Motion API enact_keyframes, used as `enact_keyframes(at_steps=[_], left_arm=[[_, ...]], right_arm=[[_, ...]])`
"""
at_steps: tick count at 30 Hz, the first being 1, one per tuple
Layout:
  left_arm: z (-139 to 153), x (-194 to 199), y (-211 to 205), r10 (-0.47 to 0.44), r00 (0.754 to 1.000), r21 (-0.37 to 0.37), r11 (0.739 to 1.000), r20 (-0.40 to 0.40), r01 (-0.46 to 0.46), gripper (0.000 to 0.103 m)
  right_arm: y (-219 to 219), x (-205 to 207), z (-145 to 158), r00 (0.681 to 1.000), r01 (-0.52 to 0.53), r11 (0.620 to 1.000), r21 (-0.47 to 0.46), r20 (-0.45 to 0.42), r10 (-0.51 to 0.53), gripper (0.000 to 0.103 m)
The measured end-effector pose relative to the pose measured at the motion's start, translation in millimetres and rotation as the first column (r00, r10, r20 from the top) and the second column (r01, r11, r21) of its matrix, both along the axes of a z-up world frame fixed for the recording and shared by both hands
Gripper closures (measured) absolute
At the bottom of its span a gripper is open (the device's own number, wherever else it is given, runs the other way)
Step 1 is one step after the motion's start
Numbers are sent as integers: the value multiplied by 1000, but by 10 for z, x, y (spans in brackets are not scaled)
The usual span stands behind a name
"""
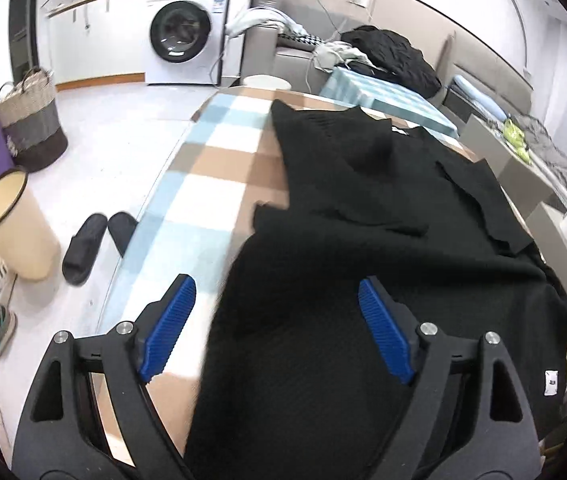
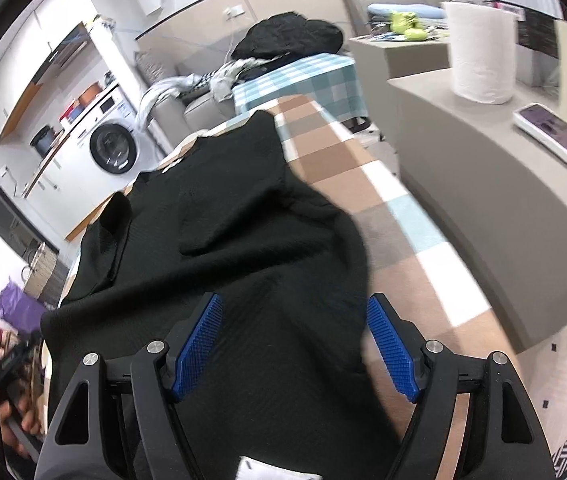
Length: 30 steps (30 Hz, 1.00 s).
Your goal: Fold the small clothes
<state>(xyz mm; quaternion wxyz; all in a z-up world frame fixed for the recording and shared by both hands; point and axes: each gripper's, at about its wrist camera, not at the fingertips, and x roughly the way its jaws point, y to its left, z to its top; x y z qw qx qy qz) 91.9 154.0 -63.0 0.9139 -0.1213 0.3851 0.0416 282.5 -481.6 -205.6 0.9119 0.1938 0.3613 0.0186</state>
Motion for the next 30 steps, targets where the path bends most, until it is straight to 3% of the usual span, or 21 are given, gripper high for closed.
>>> enact_keyframes(at_steps=[9, 13, 17, 24, 30], left_arm=[[317, -559, 106, -5, 996, 19, 1000, 87, 4, 21], [549, -723, 17, -24, 991, 36, 999, 129, 19, 21], [669, -884, 17, -19, 988, 29, 999, 153, 15, 20], [679, -953, -17, -13, 990, 30, 999, 140, 9, 20], [455, -848, -19, -12, 997, 14, 1000, 83, 11, 20]], right_arm=[[161, -415, 467, 989, -74, 995, -62, 126, 82, 27], [258, -711, 774, 969, -120, 987, -110, 203, 141, 19], [285, -936, 959, 956, -129, 978, -162, 242, 166, 18], [-108, -1161, 1008, 966, -30, 986, -164, 248, 71, 16], [-392, -1002, 608, 987, -5, 996, -93, 158, 20, 16]])
